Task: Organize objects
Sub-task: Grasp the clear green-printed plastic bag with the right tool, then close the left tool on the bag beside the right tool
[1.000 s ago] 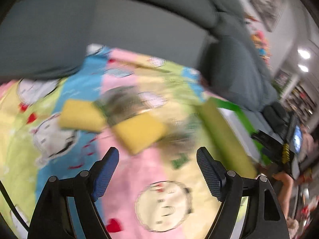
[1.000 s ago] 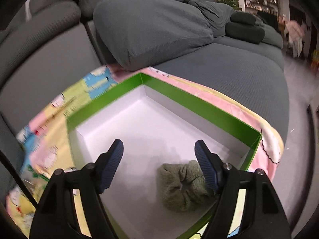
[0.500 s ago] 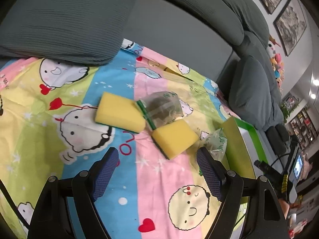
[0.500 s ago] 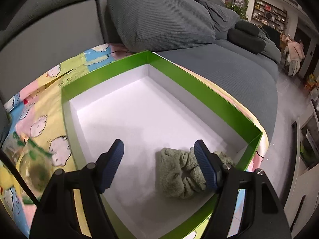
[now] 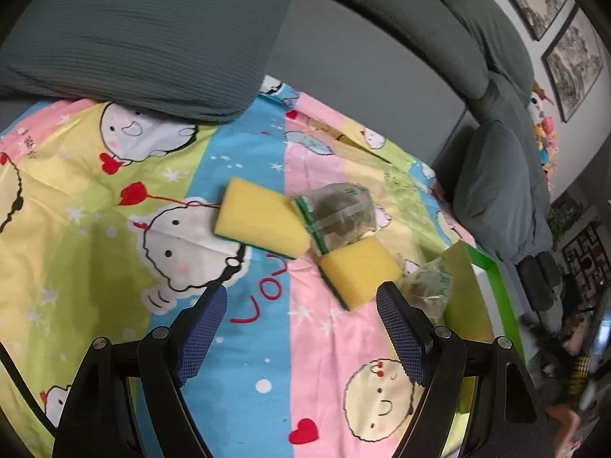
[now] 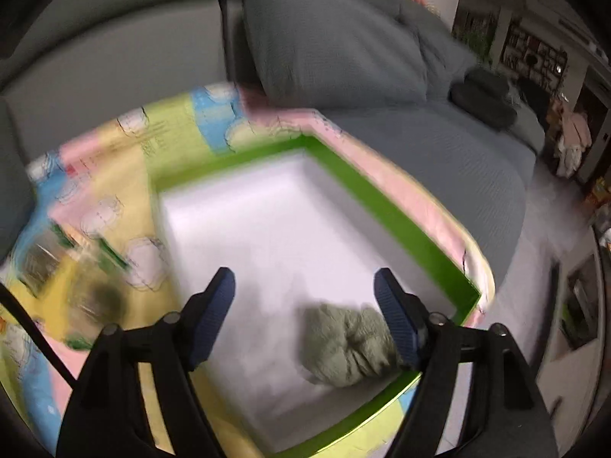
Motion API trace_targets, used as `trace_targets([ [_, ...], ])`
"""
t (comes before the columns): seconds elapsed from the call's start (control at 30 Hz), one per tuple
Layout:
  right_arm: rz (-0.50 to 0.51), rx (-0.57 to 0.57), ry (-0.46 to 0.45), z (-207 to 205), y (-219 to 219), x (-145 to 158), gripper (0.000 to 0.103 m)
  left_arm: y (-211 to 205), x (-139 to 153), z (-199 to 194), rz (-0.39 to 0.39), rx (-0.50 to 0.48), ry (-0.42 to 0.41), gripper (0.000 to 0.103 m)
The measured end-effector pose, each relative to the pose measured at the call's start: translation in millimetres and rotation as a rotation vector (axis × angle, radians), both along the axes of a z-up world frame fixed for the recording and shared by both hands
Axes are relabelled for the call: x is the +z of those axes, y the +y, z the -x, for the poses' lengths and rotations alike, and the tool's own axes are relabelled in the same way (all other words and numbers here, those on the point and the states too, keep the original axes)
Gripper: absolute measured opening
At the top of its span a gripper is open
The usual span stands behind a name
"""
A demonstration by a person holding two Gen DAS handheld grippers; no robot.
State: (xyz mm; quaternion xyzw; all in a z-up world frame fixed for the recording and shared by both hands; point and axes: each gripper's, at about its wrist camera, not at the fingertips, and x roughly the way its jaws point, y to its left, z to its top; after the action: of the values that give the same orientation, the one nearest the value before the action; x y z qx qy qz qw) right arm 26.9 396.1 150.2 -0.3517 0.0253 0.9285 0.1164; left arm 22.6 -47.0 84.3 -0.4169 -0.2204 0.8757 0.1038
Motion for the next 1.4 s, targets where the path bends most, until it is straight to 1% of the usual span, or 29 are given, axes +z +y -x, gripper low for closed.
trace_targets([
  [0.03, 0.059, 0.065, 0.038, -5.0, -6.4, 8.0, 0.09, -0.5, -2.4, 1.2, 0.003, 0.006, -0.008, 0.08],
  [0.07, 0.112, 0.127, 0.051, -6.6, -11.8, 11.2, 0.092, -0.7, -4.0, 2.2, 0.005, 0.01, -0.015, 0.08],
  [0.1, 0.177, 0.203, 0.05, -4.6, -18.5, 13.3, 0.091, -0.6, -5.7, 3.0, 0.009, 0.015, -0.023, 0.08],
  [0.13, 0.254, 0.288, 0.024, -0.6, -29.7, 10.4, 0.091, -0.7, -7.6, 3.8, 0.015, 0.019, -0.03, 0.08],
  [0.2, 0.311, 0.362, -0.015, 6.7, -45.6, 3.0, 0.091, -0.6, -10.3, 4.8, 0.025, 0.025, -0.039, 0.08],
  [0.23, 0.32, 0.389, -0.037, 12.8, -57.5, -2.9, 0.091, -1.0, -11.9, 5.5, 0.031, 0.028, -0.044, 0.08],
  [0.3, 0.3, 0.407, -0.09, 28.0, -77.2, -16.3, 0.089, -2.2, -14.7, 6.1, 0.038, 0.033, -0.051, 0.08],
  [0.37, 0.269, 0.423, -0.14, 41.5, -96.8, -31.8, 0.084, -4.6, -17.7, 6.7, 0.046, 0.04, -0.06, 0.08],
  [0.43, 0.217, 0.423, -0.2, 52.9, -111.5, -49.8, 0.081, -7.9, -21.2, 7.9, 0.059, 0.05, -0.07, 0.08],
  [0.53, 0.16, 0.364, -0.23, 63.5, -114.2, -67.6, 0.076, -13.3, -27.0, 10.1, 0.067, 0.063, -0.091, 0.08],
  [0.6, 0.17, 0.344, -0.25, 73.3, -111.5, -74.2, 0.07, -16.0, -30.5, 11.6, 0.065, 0.063, -0.102, 0.08],
  [0.63, 0.191, 0.344, -0.258, 77.3, -111.8, -78.2, 0.062, -17.2, -32.1, 12.1, 0.068, 0.063, -0.107, 0.08],
  [0.67, 0.204, 0.346, -0.26, 78.0, -115.7, -80.5, 0.058, -18.1, -32.8, 12.7, 0.071, 0.063, -0.11, 0.08],
  [0.7, 0.206, 0.344, -0.253, 77.7, -115.8, -80.3, 0.057, -19.0, -33.4, 13.2, 0.074, 0.063, -0.112, 0.08],
  [0.73, 0.192, 0.345, -0.249, 76.4, -116.3, -79.5, 0.052, -20.4, -34.1, 13.8, 0.076, 0.062, -0.114, 0.08],
  [0.77, 0.182, 0.352, -0.249, 75.0, -117.2, -77.9, 0.049, -21.9, -34.7, 14.1, 0.075, 0.063, -0.117, 0.08],
  [0.83, 0.212, 0.383, -0.252, 69.1, -118.4, -73.2, 0.049, -24.8, -35.3, 15.0, 0.063, 0.066, -0.121, 0.08],
  [0.9, 0.288, 0.442, -0.248, 58.2, -119.9, -64.5, 0.049, -27.8, -35.5, 14.9, 0.044, 0.072, -0.125, 0.08],
  [0.97, 0.406, 0.565, -0.255, 44.0, -126.7, -54.4, 0.049, -30.7, -36.2, 15.1, 0.034, 0.082, -0.132, 0.08],
  [1.0, 0.436, 0.613, -0.269, 40.9, -131.4, -53.9, 0.049, -31.4, -37.0, 15.6, 0.036, 0.087, -0.137, 0.08],
  [1.07, 0.539, 0.738, -0.334, 34.9, -149.7, -60.3, 0.049, -33.6, -40.5, 17.3, 0.042, 0.1, -0.152, 0.08],
  [1.13, 0.591, 0.793, -0.414, 36.1, -164.2, -74.8, 0.05, -35.1, -44.7, 18.7, 0.032, 0.109, -0.172, 0.08],
  [1.17, 0.582, 0.796, -0.455, 37.3, -169.8, -82.7, 0.052, -35.0, -46.0, 18.9, 0.027, 0.109, -0.178, 0.08],
  [1.2, 0.539, 0.777, -0.494, 38.5, -175.4, -90.7, 0.052, -34.3, -47.5, 19.1, 0.022, 0.106, -0.184, 0.08],
  [1.23, 0.463, 0.737, -0.52, 40.1, -178.8, -97.8, 0.053, -32.3, -49.1, 19.4, 0.02, 0.098, -0.191, 0.08],
  [1.27, 0.427, 0.713, -0.521, 41.2, -178.6, -100.4, 0.065, -30.4, -49.8, 18.9, 0.019, 0.091, -0.194, 0.08],
  [1.3, 0.418, 0.694, -0.514, 42.4, -175.9, -100.5, 0.071, -28.3, -50.5, 19.2, 0.017, 0.081, -0.198, 0.08],
  [1.33, 0.413, 0.674, -0.504, 43.6, -171.2, -97.9, 0.073, -27.2, -50.8, 19.2, 0.014, 0.072, -0.2, 0.08],
  [1.4, 0.413, 0.649, -0.464, 45.0, -161.0, -89.8, 0.071, -23.1, -50.1, 19.1, -0.005, 0.051, -0.195, 0.08],
])
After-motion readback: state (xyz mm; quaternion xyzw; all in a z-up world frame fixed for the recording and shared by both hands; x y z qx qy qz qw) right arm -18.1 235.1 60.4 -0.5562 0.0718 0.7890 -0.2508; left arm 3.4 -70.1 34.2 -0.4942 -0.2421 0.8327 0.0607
